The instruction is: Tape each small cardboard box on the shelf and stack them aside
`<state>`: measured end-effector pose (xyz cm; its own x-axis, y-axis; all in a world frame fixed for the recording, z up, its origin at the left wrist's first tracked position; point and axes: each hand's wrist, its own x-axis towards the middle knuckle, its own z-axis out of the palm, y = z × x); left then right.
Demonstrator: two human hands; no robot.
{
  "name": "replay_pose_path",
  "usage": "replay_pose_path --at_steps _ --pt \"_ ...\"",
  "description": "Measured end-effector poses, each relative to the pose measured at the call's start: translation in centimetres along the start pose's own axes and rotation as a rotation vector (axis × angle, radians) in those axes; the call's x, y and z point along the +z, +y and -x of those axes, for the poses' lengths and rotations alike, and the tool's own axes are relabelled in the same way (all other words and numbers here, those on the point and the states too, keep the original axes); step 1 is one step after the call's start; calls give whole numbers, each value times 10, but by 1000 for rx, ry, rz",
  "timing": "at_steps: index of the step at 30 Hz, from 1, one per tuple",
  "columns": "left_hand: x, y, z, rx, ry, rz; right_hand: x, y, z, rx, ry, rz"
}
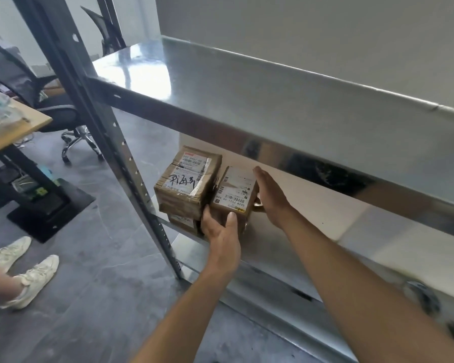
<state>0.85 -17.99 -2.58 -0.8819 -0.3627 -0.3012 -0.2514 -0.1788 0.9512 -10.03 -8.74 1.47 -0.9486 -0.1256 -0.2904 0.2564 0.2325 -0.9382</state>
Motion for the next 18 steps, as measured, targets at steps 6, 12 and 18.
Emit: replay_pose_path --at_steps 6,12,18 --pt "5 -4 2 -43 -75 2 -27 5 24 -56 18 4" --pt "27 -24 14 -122 -243 90 -81 30 65 -46 109 33" --pt "64 -34 59 -473 -345 295 -139 69 100 57 173 74"
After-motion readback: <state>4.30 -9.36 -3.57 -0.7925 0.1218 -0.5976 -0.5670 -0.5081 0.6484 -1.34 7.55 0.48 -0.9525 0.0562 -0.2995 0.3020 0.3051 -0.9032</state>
